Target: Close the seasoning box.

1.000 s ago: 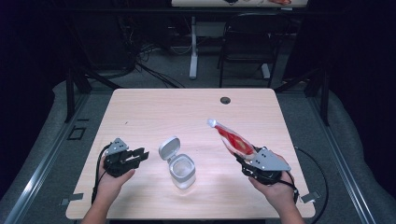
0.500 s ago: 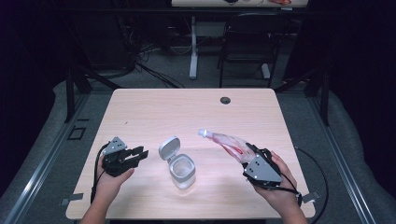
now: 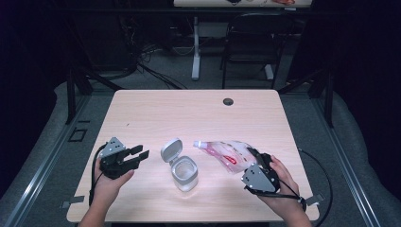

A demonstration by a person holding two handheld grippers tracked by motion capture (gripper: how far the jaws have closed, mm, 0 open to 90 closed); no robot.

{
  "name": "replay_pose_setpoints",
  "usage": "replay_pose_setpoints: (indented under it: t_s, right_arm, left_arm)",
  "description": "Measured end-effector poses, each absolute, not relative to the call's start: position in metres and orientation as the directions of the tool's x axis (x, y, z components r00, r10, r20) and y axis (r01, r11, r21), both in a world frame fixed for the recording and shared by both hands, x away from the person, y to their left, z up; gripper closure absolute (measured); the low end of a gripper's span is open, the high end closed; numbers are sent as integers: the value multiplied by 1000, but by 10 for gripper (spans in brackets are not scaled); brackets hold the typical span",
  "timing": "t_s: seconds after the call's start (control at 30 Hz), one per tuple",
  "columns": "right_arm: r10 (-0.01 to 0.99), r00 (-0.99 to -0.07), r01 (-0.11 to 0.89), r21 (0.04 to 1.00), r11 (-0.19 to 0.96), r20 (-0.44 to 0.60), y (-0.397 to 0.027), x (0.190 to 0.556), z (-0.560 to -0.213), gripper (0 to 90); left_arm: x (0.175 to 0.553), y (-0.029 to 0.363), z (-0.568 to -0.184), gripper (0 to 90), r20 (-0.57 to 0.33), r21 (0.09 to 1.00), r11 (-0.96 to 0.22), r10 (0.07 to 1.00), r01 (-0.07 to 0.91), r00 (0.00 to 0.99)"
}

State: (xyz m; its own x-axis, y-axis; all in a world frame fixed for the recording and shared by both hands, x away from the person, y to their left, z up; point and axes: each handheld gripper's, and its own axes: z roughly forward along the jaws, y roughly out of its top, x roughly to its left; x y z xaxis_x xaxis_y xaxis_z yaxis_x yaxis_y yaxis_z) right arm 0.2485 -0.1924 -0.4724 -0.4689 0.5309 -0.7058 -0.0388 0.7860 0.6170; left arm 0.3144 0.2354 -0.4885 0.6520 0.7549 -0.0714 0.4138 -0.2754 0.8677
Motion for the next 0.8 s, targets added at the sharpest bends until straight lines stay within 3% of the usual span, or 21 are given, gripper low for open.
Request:
replay_pose_setpoints:
  t_s: [0.3,0.8]
  right_arm:
    - [488,-439,-57,565,823,-755,-191,245,-472,523]
    - [421,-420,-71,491,868,-804,-182,241,-478,523]
  left_arm:
    - [306,228,-471,562,-55,869,-297,737,395,674]
    - [299,224,-461,594,-66,869,-295,726,397,685]
